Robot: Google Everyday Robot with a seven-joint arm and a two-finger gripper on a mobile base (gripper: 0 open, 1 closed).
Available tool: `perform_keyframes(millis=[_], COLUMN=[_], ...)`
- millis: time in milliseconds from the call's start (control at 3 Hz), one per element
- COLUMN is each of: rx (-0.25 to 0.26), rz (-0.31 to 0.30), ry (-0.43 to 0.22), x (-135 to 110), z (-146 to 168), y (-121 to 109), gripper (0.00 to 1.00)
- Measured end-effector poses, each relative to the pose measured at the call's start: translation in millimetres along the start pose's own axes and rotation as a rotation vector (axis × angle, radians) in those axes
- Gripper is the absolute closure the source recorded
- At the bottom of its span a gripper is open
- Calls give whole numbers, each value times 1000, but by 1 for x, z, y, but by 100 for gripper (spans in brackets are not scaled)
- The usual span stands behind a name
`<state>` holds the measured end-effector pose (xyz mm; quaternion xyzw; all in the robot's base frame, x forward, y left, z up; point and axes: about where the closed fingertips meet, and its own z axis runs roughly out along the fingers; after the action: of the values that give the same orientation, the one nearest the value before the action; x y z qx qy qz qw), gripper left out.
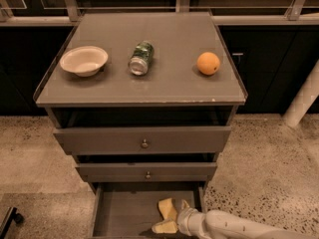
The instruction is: Pick sponge from bottom drawer and place on counter
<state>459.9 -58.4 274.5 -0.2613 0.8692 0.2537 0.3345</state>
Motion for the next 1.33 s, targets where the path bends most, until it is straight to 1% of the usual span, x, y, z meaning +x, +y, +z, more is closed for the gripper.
perform_keyframes(millis=[333,667,1000,1333], rx=[7,4,-3,10], rz=[15,42,67,66], ry=[-34,-67,-57,-63], x=[16,33,47,44], z=[25,56,84,87], y=[-20,-50,-73,-82], gripper=[0,0,0,0])
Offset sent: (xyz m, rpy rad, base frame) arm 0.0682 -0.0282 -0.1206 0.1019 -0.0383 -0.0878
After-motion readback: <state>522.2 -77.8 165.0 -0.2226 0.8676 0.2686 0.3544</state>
